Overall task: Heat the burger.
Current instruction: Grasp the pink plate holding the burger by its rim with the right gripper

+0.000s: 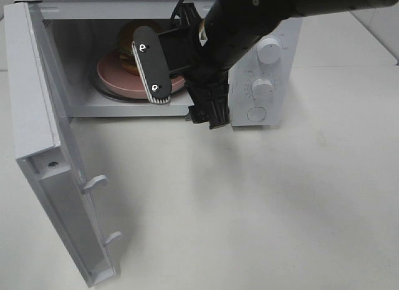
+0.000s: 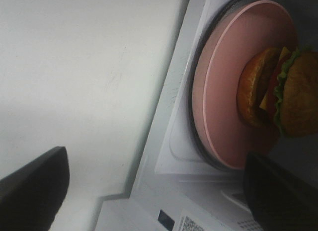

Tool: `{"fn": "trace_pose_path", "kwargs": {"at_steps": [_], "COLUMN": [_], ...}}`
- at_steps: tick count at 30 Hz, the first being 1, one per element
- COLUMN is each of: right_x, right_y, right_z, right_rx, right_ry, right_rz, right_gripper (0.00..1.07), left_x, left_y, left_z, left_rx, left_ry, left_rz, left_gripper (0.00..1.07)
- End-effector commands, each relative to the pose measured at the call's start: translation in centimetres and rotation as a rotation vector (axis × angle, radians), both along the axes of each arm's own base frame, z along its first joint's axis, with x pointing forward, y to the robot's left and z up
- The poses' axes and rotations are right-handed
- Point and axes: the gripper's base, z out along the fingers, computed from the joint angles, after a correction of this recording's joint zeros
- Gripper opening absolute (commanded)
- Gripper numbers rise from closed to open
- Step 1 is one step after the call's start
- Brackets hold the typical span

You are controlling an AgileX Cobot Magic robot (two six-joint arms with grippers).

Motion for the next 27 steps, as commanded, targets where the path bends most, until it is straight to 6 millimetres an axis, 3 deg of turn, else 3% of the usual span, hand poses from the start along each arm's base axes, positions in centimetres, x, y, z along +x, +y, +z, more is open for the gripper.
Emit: {"fn": "trace_pose_path", "kwargs": {"at_steps": [1, 13, 15, 27], "right_x": [1.1, 4.3, 5.3, 8.3], "right_y": [1.2, 3.7, 4.5, 5.4], "right_z": [-0.8, -3.2, -4.3, -6.8], "right_rx": [0.017, 0.029, 0.029, 0.029], "right_ry": [0.006, 0.004, 0.006, 0.021], "right_rz": [-0.023, -0.052, -0.058, -0.107], "right_gripper": [0.91, 0.90, 0.89, 0.88], "left_x": [-0.2, -0.2, -0.2, -0.2], "left_y": [0.0, 0.0, 0.0, 0.0], "left_z": [0.0, 0.0, 0.0, 0.0], "left_rx": [-0.004, -0.004, -0.004, -0.004], "left_ry": [-0.021, -0.021, -0.021, -0.021], "left_rz": [0.003, 0.003, 0.003, 0.003], "left_gripper": [1.00, 1.00, 1.00, 1.00]}}
